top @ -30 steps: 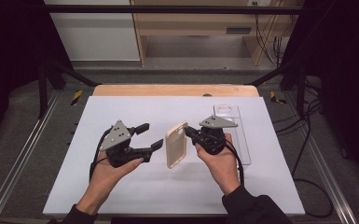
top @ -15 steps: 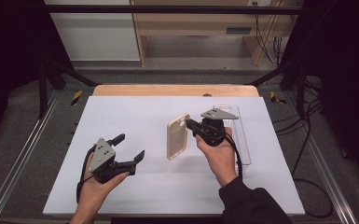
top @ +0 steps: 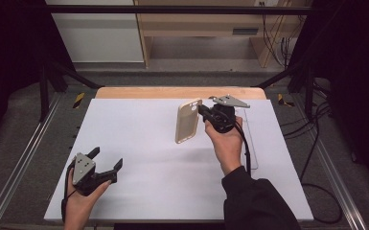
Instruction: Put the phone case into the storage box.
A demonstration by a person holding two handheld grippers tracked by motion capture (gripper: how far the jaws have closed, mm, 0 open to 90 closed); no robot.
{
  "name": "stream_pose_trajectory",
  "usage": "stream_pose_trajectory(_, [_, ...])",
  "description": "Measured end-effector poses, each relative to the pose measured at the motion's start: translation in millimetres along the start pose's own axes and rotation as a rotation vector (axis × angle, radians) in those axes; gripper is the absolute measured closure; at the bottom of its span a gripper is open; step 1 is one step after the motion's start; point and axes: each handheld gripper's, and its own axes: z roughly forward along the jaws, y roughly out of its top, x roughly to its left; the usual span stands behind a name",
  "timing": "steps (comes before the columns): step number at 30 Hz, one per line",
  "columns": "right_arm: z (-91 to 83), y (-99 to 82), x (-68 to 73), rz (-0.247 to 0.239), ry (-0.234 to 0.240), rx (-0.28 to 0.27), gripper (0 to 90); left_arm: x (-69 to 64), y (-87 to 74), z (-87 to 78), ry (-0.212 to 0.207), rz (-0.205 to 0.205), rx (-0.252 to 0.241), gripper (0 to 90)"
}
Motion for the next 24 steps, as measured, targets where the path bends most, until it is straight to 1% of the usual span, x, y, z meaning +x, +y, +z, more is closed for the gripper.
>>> stream_pose_trajectory(1, [-0.4,1.4,-0.8,-0.001,-0.012,-0.007,87.7,2.1,-3.0,-2.2,0.015,-0.007,-0.003,9.7])
stream_pose_trajectory(4, [-2.1,6.4,-3.2,-0.009,-0.045,-0.023,87.7,9.6,-12.8,-7.5,0.022,-0.037,0.007,8.1])
stream_pose_trajectory(5, [-2.5,7.6,-4.1,-0.011,-0.052,-0.026,87.7,14.2,-15.2,-10.7,0.031,-0.077,-0.001,7.7])
stream_pose_trajectory(7, [-3.5,10.9,-7.2,-0.007,-0.066,-0.033,87.7,20.1,-16.3,-15.1,0.040,-0.119,-0.020,7.4])
stream_pose_trajectory(9, [-4.7,14.3,-10.8,-0.001,-0.084,-0.042,87.7,24.5,-17.7,-18.5,0.055,-0.123,-0.024,7.2])
stream_pose_trajectory(11, [-6.0,17.4,-14.9,0.007,-0.098,-0.048,87.7,27.5,-19.6,-19.5,0.065,-0.122,-0.019,7.2])
stream_pose_trajectory(13, [-7.4,20.6,-19.2,0.011,-0.113,-0.058,87.7,29.3,-20.3,-19.4,0.068,-0.128,-0.019,7.3])
stream_pose_trajectory(18, [-12.7,27.4,-29.3,0.027,-0.139,-0.085,87.7,29.4,-20.7,-18.3,0.067,-0.116,-0.011,7.8])
stream_pose_trajectory(21, [-16.2,29.0,-34.5,0.041,-0.151,-0.102,87.7,29.5,-20.7,-18.3,0.066,-0.117,-0.010,7.9])
stream_pose_trajectory(24, [-19.4,29.5,-39.9,0.047,-0.173,-0.116,87.7,30.2,-21.1,-18.4,0.068,-0.120,-0.009,8.1])
